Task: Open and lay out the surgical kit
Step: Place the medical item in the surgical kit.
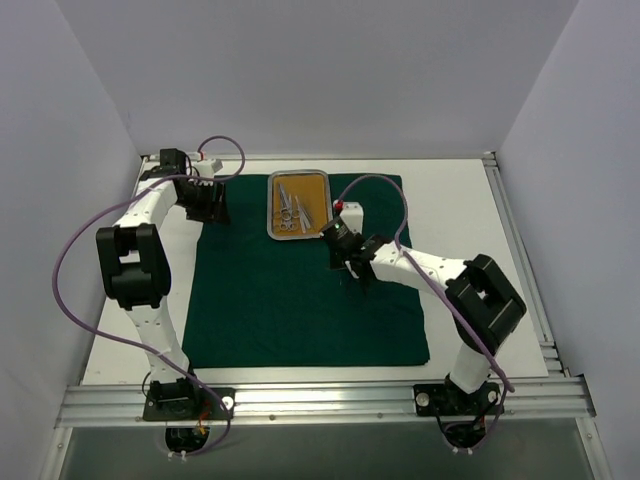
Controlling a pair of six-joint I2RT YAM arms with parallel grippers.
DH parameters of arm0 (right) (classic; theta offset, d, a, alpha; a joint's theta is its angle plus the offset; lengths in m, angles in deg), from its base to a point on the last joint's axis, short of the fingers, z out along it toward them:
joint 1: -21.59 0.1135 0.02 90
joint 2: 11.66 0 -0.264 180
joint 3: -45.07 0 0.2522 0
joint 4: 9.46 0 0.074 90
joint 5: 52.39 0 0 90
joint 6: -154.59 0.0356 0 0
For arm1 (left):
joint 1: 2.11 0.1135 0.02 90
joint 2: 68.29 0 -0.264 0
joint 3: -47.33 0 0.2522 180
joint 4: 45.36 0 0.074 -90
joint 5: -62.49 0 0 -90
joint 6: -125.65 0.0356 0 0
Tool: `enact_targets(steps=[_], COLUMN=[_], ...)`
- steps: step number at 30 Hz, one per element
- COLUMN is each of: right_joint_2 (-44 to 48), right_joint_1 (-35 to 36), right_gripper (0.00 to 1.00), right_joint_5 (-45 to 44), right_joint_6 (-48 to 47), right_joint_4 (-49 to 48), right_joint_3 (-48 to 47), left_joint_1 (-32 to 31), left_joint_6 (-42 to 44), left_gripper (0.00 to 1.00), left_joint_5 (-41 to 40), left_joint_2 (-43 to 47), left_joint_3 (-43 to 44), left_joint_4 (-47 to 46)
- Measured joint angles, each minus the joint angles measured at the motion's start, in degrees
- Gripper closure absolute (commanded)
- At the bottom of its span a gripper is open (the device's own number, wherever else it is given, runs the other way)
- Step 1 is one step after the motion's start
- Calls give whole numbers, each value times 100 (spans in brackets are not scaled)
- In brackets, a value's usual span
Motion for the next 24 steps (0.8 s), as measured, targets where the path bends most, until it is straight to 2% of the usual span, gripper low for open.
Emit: enact_targets(steps=[7,16,24], right_joint_2=[15,15,-55], right_joint_1=[435,546,634], right_gripper=[100,100,100], right_joint_5=[28,-160,-420], right_joint_6=[828,1370,1412], right_joint_4=[-111,-603,-966], right_joint_3=[1141,1309,1502], left_joint_1=[-13,-31,-31], left_joint_6=[0,2,2], left_gripper=[33,33,33], left_joint_5=[22,37,74], left_joint_2=[2,7,7], left_joint_3=[0,0,0], left_joint_4=[4,7,20])
